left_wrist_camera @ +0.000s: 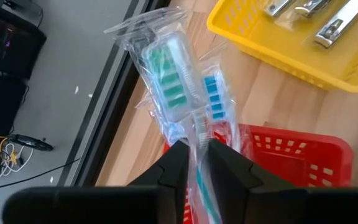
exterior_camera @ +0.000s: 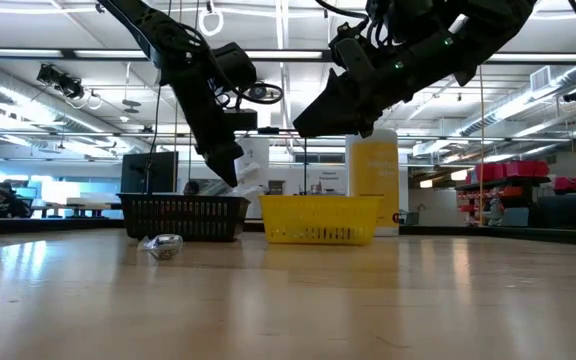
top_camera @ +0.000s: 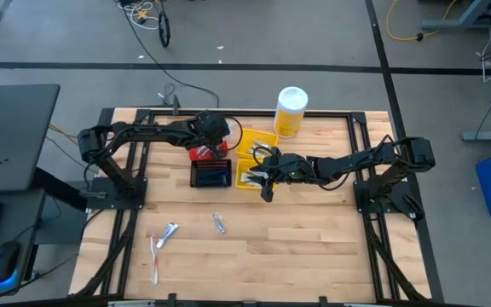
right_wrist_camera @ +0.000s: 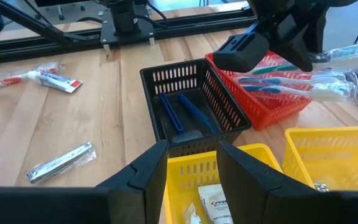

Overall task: Pick & Place Travel size toiletries
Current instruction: Put the green toothbrush into the red bin, then put the white toothpaste into the bottom yellow bin

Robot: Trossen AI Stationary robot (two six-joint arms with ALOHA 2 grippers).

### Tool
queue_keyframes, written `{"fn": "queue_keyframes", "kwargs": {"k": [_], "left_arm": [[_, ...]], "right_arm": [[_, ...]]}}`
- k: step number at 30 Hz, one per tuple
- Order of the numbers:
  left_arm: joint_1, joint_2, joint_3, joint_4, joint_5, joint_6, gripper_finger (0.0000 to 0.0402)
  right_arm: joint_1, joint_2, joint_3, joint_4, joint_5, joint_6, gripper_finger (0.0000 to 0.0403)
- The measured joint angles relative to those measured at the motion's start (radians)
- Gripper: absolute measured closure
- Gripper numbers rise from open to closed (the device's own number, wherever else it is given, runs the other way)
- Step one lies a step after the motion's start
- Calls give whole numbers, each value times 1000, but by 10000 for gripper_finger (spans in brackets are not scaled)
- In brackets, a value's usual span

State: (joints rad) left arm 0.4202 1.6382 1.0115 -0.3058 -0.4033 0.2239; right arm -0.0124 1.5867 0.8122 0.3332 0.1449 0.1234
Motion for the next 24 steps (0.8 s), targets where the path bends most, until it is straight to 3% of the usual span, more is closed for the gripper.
{"fn": "queue_keyframes", "kwargs": {"k": [7,17,24], "left_arm": [[0,0,0,-7,-3,0,309],[-12,-1,0,-70,-16,-15,245],[-66,-54,4,-88,-19,-19,244]], "right_arm": [[0,0,0,0,0,0,257],[0,0,0,0,0,0,255],[0,0,0,-17,0,46,245]]}}
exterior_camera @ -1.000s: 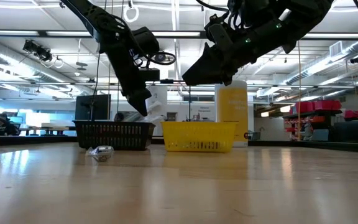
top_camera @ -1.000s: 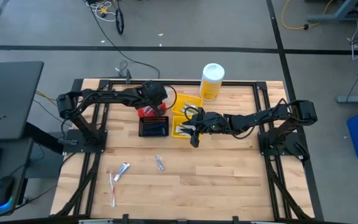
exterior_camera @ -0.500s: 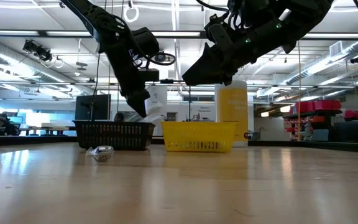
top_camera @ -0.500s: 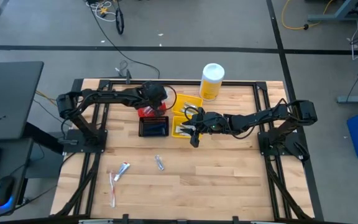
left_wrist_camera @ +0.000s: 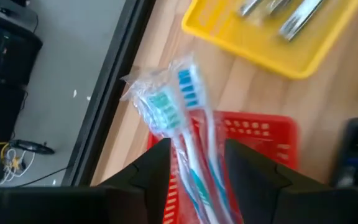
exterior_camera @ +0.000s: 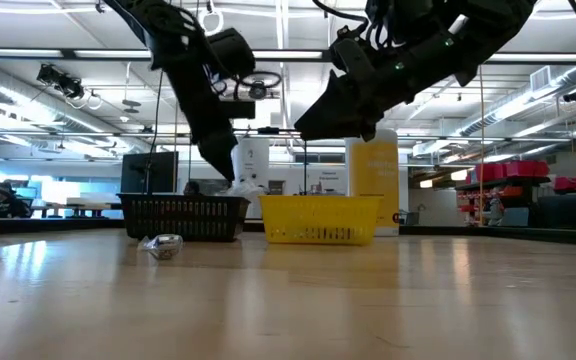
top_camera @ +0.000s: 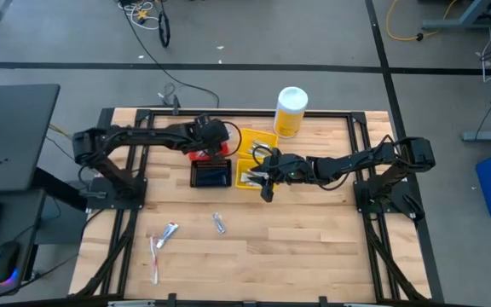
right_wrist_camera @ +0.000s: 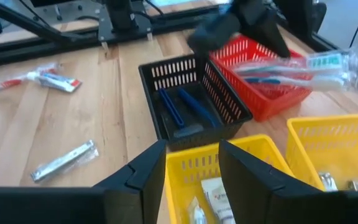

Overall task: Pick & Place Travel size toiletries
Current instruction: Put the white toothpaste into the bottom yellow bin

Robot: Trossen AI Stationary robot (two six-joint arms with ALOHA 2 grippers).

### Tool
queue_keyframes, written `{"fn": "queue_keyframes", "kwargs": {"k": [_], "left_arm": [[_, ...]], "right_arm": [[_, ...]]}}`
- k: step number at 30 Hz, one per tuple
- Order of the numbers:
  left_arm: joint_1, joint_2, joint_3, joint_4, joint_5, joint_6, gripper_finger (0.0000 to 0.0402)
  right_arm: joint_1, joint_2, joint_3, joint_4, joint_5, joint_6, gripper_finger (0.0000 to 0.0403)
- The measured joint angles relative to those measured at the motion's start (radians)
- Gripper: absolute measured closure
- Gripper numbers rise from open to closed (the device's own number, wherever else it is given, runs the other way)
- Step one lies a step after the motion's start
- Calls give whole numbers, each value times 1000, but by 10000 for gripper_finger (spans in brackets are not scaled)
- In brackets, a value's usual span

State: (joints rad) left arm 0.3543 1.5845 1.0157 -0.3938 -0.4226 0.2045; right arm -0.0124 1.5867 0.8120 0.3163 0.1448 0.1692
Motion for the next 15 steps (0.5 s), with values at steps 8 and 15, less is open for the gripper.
{"fn": "queue_keyframes", "kwargs": {"k": [8,15], "left_arm": [[-114,-183,0,-110,78,-118,258],[-241,-312,0,-238,154,-217,264]], "right_arm": [[18,0,0,-59,0,10,217],[82,0,0,-61,1,10,179]]}}
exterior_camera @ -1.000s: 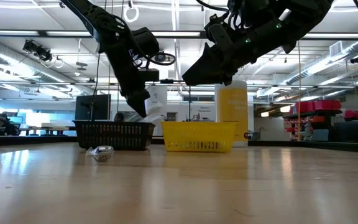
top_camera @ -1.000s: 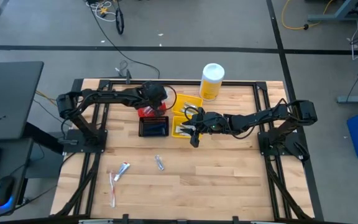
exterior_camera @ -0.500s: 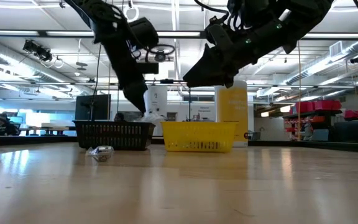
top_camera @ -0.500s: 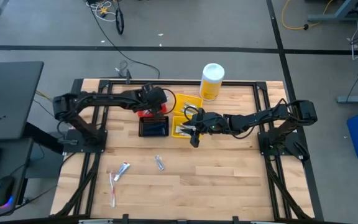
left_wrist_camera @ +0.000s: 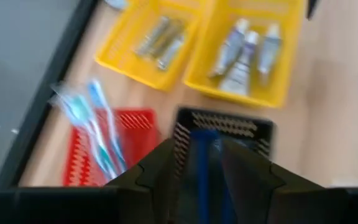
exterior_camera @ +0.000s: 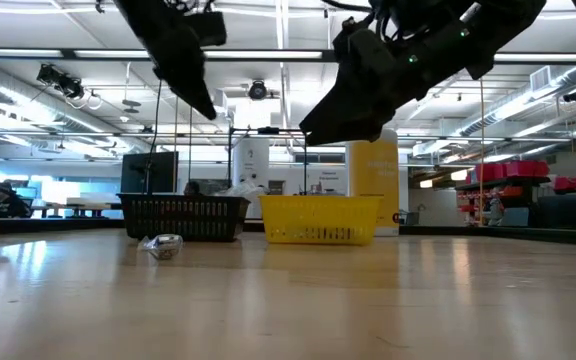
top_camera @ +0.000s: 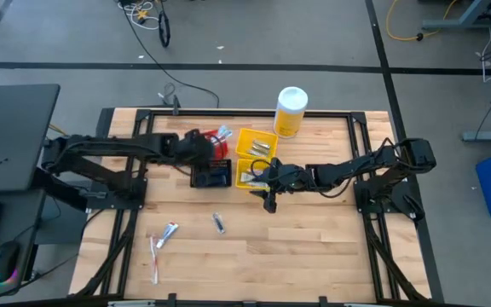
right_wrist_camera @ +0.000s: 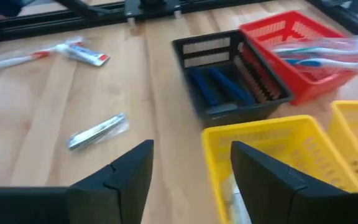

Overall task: Pick & Place Travel size toiletries
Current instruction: Put the white toothpaste into the bottom yellow bin

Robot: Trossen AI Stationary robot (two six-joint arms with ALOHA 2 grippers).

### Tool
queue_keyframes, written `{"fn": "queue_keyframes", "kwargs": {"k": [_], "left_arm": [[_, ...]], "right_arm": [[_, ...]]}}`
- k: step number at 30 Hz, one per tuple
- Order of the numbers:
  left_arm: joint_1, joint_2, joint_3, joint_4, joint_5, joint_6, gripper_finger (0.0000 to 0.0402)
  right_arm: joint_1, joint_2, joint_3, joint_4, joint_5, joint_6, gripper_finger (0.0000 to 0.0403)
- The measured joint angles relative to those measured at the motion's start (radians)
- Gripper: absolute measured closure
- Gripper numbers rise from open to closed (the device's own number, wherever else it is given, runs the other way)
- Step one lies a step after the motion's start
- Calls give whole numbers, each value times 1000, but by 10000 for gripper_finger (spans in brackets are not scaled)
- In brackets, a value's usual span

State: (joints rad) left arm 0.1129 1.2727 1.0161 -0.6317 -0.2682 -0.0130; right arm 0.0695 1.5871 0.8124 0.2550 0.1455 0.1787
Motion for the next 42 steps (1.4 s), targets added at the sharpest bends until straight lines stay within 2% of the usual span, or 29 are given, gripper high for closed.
{"fn": "queue_keyframes", "kwargs": {"k": [6,10,17,23,34,42], "left_arm": [[-136,-58,-65,-30,-1,-120,264],[-238,-58,-136,20,-2,-217,264],[-394,-49,-269,259,-3,-267,264],[-486,-43,-347,447,0,-269,264],[-586,-43,-354,440,-7,-333,264],[-636,-43,-354,385,22,-486,264]], "right_arm": [[50,0,0,-5,0,45,169],[81,0,0,-11,1,77,171],[136,0,0,-13,0,119,183],[186,0,0,-46,-1,184,180],[262,0,0,-74,0,192,151],[292,0,0,-101,0,235,166]]}}
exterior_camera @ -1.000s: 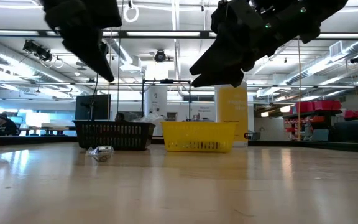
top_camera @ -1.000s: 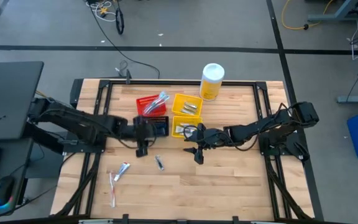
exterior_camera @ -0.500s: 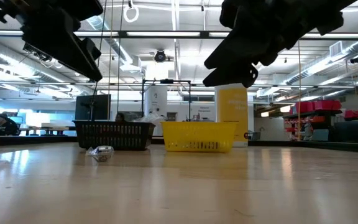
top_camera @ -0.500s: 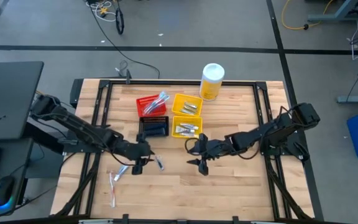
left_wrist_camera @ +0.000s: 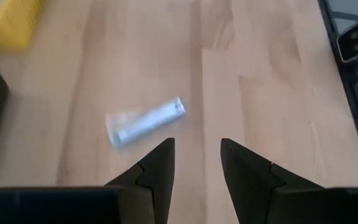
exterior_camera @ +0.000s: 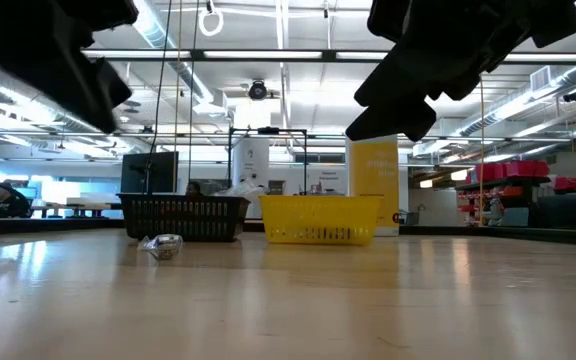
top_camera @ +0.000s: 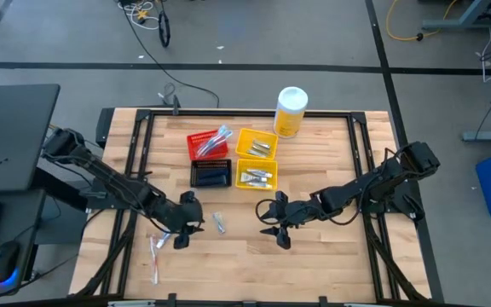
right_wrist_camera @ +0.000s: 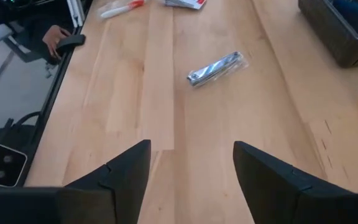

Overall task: Pick & Place Travel size toiletries
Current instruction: Put the white toothpaste into the bottom yellow bin

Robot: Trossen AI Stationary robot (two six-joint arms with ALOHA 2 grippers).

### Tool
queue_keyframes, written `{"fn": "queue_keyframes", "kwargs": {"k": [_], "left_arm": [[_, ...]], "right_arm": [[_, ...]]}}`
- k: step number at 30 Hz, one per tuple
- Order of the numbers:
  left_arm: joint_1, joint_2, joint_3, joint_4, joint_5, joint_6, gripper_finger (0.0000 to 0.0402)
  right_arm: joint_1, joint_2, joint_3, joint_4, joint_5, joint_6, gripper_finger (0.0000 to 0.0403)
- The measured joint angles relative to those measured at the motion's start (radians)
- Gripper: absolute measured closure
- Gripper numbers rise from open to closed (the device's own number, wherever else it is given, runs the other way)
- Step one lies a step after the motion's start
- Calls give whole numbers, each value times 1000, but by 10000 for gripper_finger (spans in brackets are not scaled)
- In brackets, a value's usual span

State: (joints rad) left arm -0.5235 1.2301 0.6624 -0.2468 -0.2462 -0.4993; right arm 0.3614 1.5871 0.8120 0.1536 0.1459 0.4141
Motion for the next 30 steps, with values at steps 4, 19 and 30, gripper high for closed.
{"fn": "queue_keyframes", "kwargs": {"k": [4,19,30], "left_arm": [[-16,0,0,-97,4,-157,264],[-91,0,0,-263,69,-499,264],[-142,0,0,-476,135,-841,264]], "right_arm": [[0,0,0,0,4,0,174],[6,0,0,-115,61,55,184],[8,0,0,-244,61,183,176]]}}
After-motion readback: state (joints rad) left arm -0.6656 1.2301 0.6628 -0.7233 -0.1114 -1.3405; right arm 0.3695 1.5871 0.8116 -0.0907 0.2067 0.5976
